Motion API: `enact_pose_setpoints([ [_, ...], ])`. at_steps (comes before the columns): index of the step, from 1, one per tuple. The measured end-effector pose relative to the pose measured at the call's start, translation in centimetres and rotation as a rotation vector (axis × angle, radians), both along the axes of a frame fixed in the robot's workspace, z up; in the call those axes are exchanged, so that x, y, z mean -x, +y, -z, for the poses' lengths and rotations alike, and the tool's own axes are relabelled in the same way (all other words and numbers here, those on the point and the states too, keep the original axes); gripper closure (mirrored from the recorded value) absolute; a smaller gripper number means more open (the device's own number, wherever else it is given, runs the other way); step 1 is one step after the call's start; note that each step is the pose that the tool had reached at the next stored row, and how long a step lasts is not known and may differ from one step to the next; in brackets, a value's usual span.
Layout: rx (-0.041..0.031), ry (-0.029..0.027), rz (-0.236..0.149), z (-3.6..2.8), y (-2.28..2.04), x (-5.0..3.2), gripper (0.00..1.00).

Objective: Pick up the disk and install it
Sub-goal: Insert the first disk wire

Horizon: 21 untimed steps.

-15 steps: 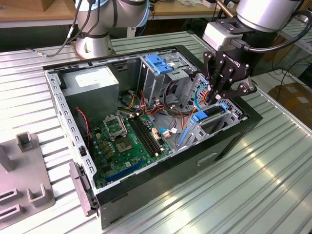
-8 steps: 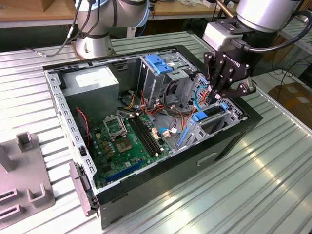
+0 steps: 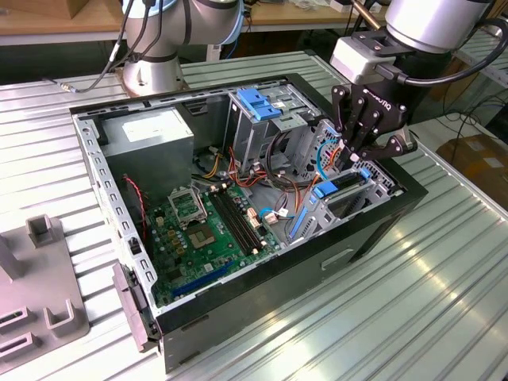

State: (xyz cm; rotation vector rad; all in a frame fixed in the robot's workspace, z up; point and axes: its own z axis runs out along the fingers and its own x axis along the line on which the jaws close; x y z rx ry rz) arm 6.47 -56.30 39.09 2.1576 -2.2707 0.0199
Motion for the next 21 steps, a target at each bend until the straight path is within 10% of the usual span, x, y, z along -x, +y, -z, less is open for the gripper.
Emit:
enact_pose_setpoints([
  [6, 0.0001, 0.0000, 0.000, 0.01, -0.01, -0.21, 0.90],
  [21, -0.0002, 0.0006, 0.000, 0.09, 0.00, -4.64, 0.90],
])
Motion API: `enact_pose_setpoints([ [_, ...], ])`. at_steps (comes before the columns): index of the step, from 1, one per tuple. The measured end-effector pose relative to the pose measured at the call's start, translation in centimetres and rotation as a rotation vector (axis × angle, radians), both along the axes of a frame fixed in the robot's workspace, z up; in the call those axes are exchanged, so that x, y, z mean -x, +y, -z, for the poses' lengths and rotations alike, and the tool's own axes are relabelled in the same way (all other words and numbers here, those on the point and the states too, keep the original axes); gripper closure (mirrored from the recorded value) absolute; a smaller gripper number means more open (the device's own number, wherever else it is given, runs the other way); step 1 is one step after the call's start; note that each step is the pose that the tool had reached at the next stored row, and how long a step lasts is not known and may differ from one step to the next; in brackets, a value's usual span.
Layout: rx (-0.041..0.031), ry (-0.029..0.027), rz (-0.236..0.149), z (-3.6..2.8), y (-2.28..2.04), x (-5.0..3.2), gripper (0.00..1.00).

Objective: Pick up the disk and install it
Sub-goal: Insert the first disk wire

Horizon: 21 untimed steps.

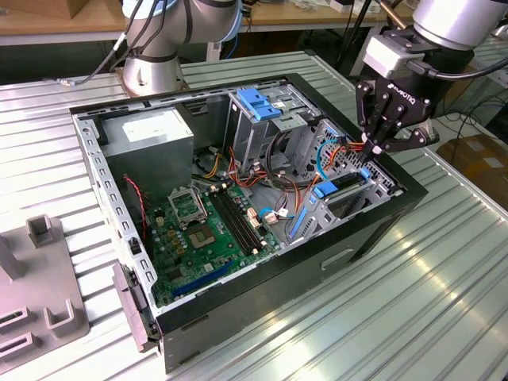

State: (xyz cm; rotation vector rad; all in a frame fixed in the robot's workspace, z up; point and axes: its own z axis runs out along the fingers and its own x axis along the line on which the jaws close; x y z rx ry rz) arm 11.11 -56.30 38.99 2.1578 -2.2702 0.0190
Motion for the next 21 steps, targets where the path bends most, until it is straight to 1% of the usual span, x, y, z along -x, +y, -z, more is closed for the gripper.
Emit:
enact_pose_setpoints([
  [2, 0.0001, 0.0000, -0.011, 0.02, 0.00, -0.21, 0.90],
  [6, 0.0003, 0.0000, -0.073, 0.08, 0.00, -0.38, 0.90],
  [14, 0.0002, 0.0000, -0.173, 0.36, 0.00, -0.81, 0.90],
  [21, 0.0002, 0.0000, -0.286, 0.50, 0.00, -1.03, 0.90],
])
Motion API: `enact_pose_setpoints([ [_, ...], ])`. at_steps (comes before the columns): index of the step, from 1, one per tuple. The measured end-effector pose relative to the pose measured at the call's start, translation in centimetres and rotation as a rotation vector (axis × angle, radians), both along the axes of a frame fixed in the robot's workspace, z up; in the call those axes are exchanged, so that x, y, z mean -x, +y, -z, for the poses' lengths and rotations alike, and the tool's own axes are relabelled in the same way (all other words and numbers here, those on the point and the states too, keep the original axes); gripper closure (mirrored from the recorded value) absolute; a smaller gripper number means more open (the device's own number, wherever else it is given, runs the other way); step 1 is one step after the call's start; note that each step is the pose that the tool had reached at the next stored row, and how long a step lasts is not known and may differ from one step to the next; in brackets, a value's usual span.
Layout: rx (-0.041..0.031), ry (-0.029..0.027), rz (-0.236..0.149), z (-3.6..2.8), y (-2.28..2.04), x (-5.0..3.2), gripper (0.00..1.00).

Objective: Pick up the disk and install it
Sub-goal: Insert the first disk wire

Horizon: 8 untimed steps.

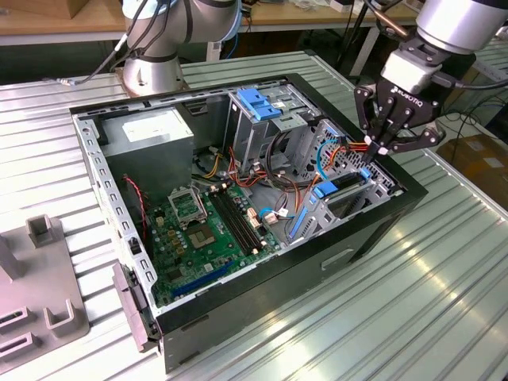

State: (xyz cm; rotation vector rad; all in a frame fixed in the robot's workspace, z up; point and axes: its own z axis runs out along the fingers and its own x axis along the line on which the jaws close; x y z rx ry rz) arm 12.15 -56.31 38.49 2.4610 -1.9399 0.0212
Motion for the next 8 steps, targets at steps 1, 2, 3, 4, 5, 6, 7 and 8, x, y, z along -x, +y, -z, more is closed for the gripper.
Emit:
enact_pose_setpoints([
  [1, -0.0001, 0.0000, -0.017, 0.01, 0.00, -0.05, 0.90],
  [2, -0.0002, 0.0000, -0.034, 0.03, 0.00, -0.12, 0.90],
  [3, -0.0001, 0.0000, -0.045, 0.03, 0.00, -0.20, 0.90],
  [4, -0.0001, 0.0000, -0.055, 0.03, 0.00, -0.45, 0.90],
  [5, -0.0001, 0.0000, -0.063, 0.04, 0.01, -0.87, 0.90],
  [6, -0.0001, 0.0000, -0.067, 0.04, 0.02, -1.13, 0.90],
  [7, -0.0001, 0.0000, -0.071, 0.04, 0.03, -1.43, 0.90],
  [8, 0.0000, 0.0000, -0.077, 0.04, 0.06, -1.82, 0.90],
])
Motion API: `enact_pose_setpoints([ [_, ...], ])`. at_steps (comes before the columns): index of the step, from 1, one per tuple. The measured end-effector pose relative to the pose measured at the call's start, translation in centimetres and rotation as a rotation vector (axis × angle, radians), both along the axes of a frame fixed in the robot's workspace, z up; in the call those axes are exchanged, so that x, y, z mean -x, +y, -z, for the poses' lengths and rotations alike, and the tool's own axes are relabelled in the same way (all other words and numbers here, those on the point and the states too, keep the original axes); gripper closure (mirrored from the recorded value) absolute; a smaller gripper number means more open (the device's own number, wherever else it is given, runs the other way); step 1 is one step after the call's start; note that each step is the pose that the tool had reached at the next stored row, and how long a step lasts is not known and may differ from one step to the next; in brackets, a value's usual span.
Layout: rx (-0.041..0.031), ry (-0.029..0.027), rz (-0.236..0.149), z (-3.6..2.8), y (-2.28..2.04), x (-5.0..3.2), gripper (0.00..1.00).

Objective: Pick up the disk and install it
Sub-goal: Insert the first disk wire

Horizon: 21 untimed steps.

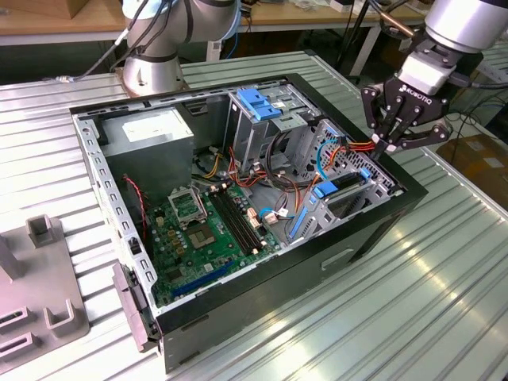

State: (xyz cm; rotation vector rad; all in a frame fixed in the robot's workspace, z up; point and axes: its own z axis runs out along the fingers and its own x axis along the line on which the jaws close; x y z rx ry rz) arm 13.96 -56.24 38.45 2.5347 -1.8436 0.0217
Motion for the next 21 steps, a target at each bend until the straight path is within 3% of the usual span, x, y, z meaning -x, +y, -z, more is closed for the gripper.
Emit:
enact_pose_setpoints([
  [4, -0.0001, 0.0001, -0.021, 0.04, 0.21, -0.94, 0.90],
  [6, 0.0001, 0.0000, -0.047, 0.07, 0.22, -0.96, 0.90],
  [9, 0.0000, 0.0000, -0.140, 0.16, 0.22, -0.98, 0.90],
  [21, 0.0000, 0.0000, -0.382, 0.40, 0.22, -0.98, 0.90],
])
